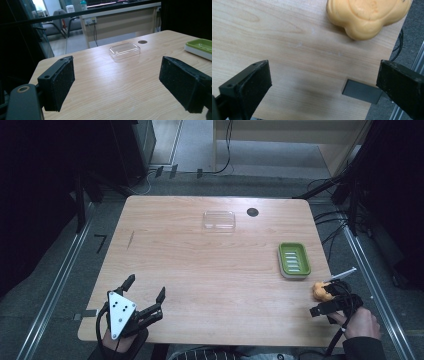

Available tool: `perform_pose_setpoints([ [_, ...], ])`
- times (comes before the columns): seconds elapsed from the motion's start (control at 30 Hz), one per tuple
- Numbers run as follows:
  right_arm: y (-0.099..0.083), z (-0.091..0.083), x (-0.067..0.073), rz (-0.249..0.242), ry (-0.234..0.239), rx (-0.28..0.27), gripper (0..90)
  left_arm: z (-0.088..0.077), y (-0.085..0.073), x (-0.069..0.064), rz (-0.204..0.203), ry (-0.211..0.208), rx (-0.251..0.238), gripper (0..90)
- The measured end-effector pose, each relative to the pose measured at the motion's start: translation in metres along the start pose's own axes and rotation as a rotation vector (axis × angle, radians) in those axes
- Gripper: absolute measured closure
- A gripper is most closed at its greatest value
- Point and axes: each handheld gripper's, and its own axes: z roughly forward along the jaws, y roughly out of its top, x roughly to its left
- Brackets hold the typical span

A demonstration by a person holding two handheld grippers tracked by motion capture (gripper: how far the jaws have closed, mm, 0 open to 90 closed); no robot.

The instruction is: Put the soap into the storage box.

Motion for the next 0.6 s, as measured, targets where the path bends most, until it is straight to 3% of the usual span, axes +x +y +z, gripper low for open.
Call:
perform_pose_setpoints([
  [0.33, 0.014, 0.002, -0.006, 0.035, 0.018, -0.011, 0.0, 0.000, 0.000, 0.000, 0.003, -0.002, 0.002, 13.6],
  [0.57, 0.023, 0.003, -0.012, 0.013, 0.018, -0.018, 0.0, 0.000, 0.000, 0.000, 0.002, -0.002, 0.002, 13.6],
  [0.6, 0.026, 0.004, -0.014, -0.009, 0.018, -0.017, 0.0, 0.000, 0.000, 0.000, 0.003, -0.002, 0.002, 13.6],
])
